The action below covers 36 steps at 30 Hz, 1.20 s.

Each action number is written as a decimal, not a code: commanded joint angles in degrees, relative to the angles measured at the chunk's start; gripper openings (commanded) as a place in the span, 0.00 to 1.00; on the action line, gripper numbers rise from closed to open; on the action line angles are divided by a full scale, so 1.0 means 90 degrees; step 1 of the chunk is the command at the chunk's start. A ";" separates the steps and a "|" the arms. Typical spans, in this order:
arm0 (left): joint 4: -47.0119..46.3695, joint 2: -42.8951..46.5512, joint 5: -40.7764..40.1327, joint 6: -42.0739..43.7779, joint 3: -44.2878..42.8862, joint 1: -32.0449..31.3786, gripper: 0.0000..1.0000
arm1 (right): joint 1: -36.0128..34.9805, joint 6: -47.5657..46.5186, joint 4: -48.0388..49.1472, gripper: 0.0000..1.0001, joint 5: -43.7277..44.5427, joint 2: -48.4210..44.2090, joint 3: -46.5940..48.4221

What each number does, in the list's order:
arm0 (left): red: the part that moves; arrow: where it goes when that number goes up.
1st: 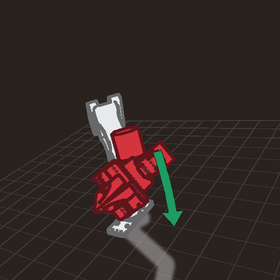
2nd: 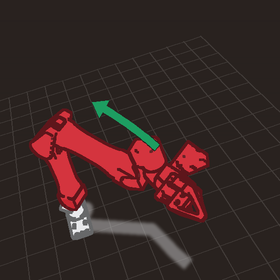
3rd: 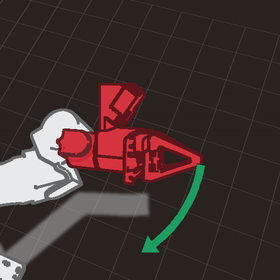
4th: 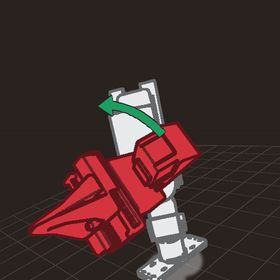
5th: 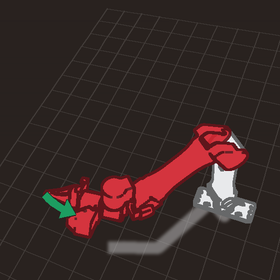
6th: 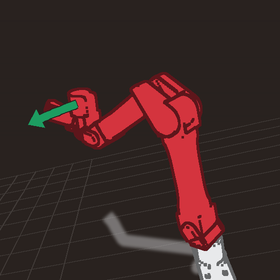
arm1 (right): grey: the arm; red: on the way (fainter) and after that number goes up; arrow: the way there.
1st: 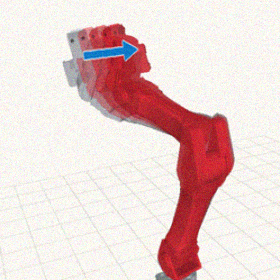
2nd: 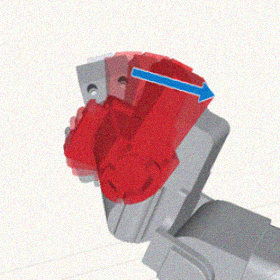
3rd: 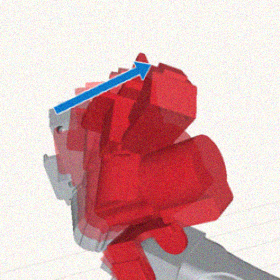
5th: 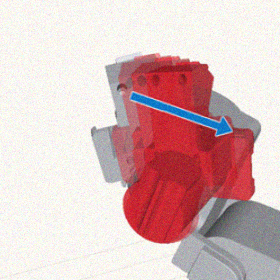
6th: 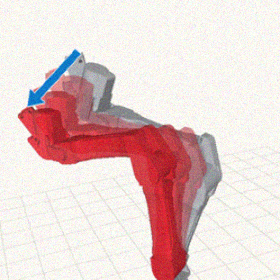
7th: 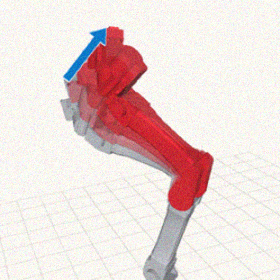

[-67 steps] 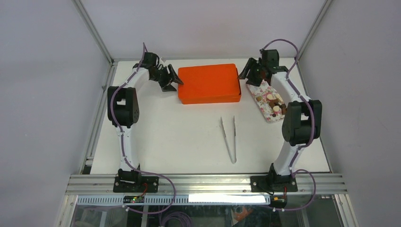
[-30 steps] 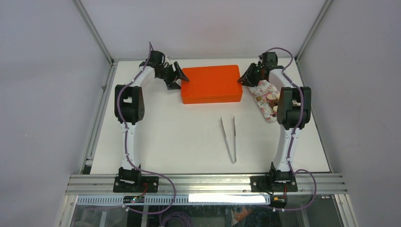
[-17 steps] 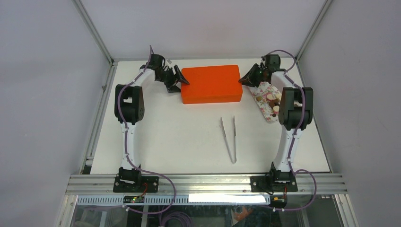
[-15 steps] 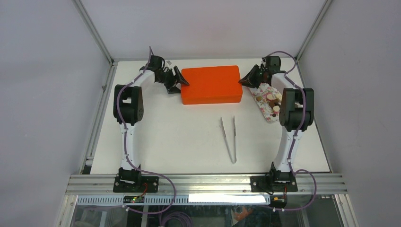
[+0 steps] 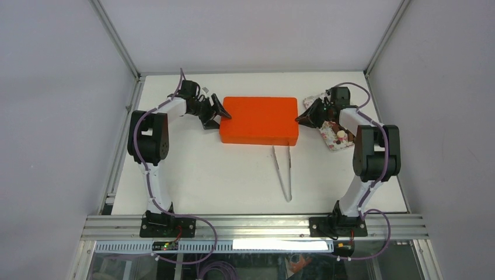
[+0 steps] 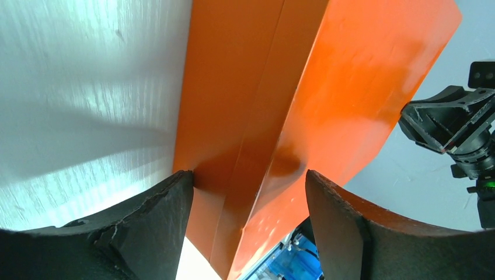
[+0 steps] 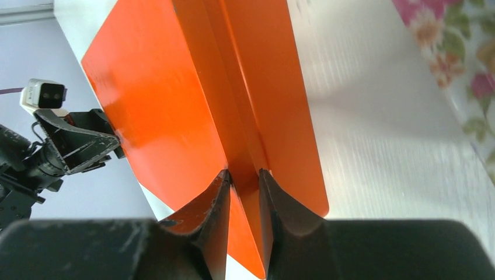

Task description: Pack the chocolate

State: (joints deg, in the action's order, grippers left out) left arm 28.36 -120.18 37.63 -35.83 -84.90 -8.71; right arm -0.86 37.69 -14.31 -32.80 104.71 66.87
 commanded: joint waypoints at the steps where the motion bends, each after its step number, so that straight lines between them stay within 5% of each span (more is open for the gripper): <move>1: -0.0198 0.0645 0.0167 -0.0069 0.0201 -0.0136 0.72 | -0.0085 -0.0246 -0.0786 0.26 0.0467 -0.0590 -0.0125; 7: -0.0025 0.0683 -0.0010 0.0027 -0.0031 -0.0146 0.76 | -0.0147 -0.1088 -0.1955 0.57 0.1475 -0.0755 0.1115; 12: 0.0290 0.0619 -0.0264 0.0201 -0.0447 -0.0146 0.78 | -0.0520 -0.1768 -0.2805 0.62 0.2673 -0.0562 0.2379; 15: 0.0491 0.0581 -0.0407 0.0302 -0.0669 -0.0146 0.79 | -0.0953 -0.2219 -0.3485 0.51 0.3497 -0.0098 0.3379; 17: 0.0598 0.0573 -0.0532 0.0345 -0.0761 -0.0146 0.79 | -0.1176 -0.2408 -0.3938 0.25 0.4062 0.0339 0.4106; 20: 0.0755 0.0603 -0.0652 0.0442 -0.0850 -0.0146 0.80 | -0.1351 -0.2514 -0.4154 0.02 0.4340 0.0976 0.4724; 30: 0.1048 0.0968 -0.1009 0.0564 -0.0850 -0.0146 0.83 | -0.1488 -0.2446 -0.4691 0.00 0.4290 0.2030 0.6241; 36: 0.1202 0.1052 -0.1114 0.0658 -0.0923 -0.0136 0.84 | -0.1545 -0.2431 -0.4516 0.00 0.4406 0.2101 0.6132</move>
State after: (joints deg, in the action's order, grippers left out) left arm 38.68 -114.50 28.53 -31.81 -90.74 -9.43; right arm -14.35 16.40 -55.61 4.89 124.90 119.74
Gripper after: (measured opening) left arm 0.836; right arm 0.006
